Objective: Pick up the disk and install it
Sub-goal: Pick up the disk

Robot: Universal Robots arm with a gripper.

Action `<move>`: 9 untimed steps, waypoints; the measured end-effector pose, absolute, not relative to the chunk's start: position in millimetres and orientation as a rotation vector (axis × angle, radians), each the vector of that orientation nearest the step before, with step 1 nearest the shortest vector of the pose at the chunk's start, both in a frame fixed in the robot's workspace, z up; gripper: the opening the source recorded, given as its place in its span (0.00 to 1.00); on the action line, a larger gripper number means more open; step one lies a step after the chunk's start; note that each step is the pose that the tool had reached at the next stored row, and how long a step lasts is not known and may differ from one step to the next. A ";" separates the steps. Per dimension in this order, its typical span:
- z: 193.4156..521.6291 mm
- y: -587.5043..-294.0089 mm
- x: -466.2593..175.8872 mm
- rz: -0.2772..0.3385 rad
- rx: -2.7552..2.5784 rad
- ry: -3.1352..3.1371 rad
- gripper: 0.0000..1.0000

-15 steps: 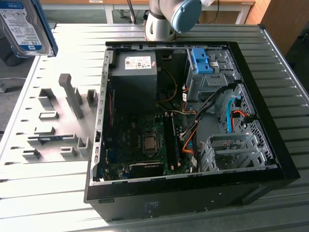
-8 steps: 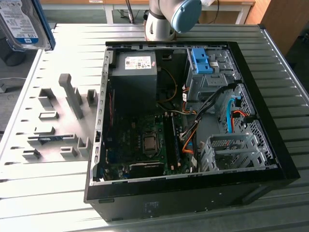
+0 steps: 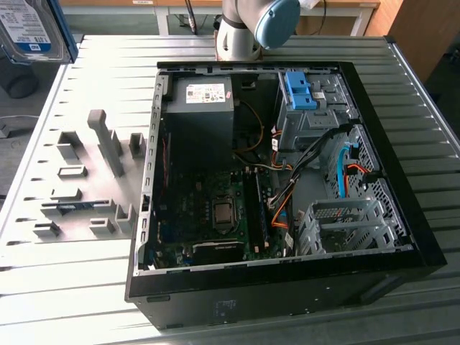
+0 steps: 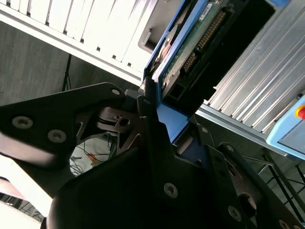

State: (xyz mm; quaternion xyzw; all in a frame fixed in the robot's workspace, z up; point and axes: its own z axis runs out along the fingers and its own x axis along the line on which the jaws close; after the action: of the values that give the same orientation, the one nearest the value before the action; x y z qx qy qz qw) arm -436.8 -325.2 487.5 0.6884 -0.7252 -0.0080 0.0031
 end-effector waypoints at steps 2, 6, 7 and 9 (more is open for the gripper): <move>487.6 -325.2 -436.8 -0.025 2.159 -2.274 0.36; 488.0 -325.3 -436.8 -0.025 2.159 -2.274 0.36; 488.0 -325.6 -436.8 -0.025 2.158 -2.274 0.36; 488.0 -326.8 -436.8 -0.025 2.158 -2.274 0.36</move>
State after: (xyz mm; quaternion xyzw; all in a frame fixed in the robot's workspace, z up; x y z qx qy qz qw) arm -436.8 -326.8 488.0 0.6884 -0.7252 -0.0080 0.0032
